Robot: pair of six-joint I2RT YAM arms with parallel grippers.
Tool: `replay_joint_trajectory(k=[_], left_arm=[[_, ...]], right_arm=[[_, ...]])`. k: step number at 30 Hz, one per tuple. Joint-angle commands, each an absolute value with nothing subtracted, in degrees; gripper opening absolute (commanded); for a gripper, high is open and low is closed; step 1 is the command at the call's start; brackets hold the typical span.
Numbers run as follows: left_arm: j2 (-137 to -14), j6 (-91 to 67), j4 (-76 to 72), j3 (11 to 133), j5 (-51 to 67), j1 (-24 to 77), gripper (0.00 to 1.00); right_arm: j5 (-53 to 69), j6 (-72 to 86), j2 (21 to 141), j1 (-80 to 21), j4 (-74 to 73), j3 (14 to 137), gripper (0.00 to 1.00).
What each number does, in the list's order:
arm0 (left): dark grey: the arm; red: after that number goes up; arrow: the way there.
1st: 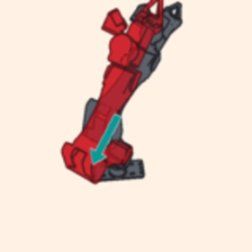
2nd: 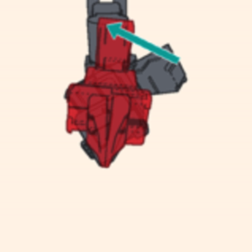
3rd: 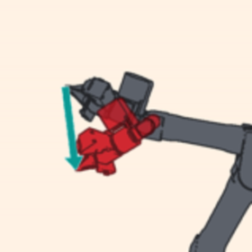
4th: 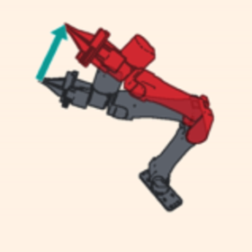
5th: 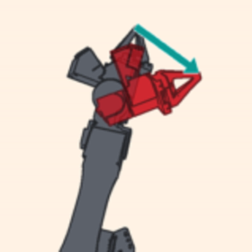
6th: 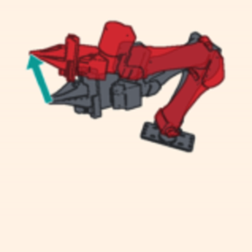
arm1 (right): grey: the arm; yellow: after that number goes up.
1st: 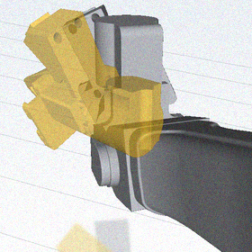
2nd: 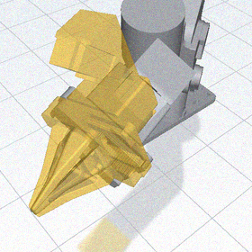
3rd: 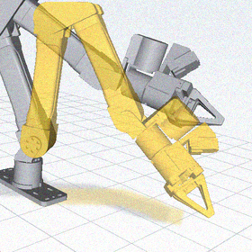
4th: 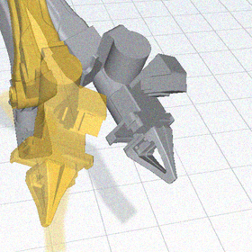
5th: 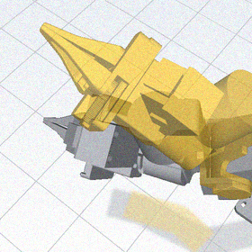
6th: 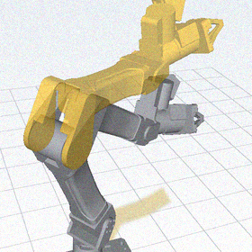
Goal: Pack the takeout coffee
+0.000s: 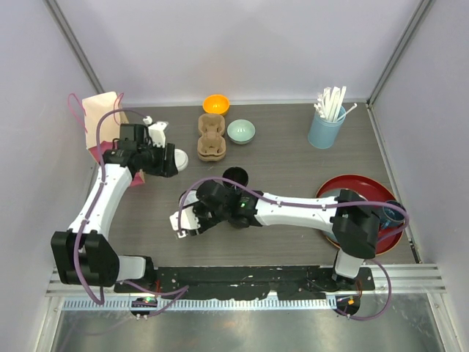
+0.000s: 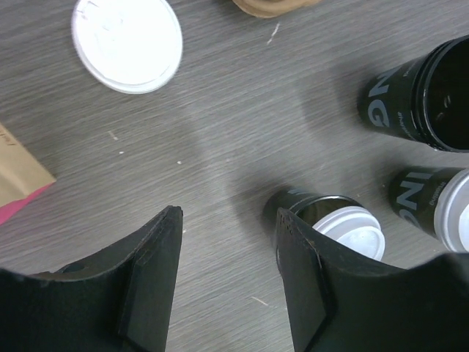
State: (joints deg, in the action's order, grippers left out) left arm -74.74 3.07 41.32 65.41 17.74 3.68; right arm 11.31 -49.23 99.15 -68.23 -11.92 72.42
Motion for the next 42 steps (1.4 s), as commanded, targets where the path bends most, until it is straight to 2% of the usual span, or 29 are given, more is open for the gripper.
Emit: replay_joint_trajectory(k=[1,5,15,34,37,42], left_arm=[[-76.90,0.70,37.62,64.69,22.06,3.69,0.57],[-78.04,0.53,37.70,64.69,23.55,3.69,0.57],[-77.61,0.97,37.79,64.07,23.99,3.69,0.57],[-78.66,1.49,38.41,63.90,25.22,3.69,0.57],[-78.66,1.76,38.50,63.90,25.14,3.69,0.57],[-78.84,1.76,38.50,63.81,25.14,3.78,0.57]], right_arm=[[5.54,-51.15,100.37,-68.73,-8.17,74.62,0.44],[1.15,-48.79,103.61,-69.52,-9.66,76.89,0.43],[0.53,-48.34,104.15,-70.22,-12.48,78.75,0.37],[0.53,-49.30,106.96,-70.49,-15.91,81.39,0.37],[0.26,-49.31,107.05,-70.49,-16.08,81.65,0.34],[0.53,-49.13,106.00,-70.58,-16.08,81.56,0.23]])
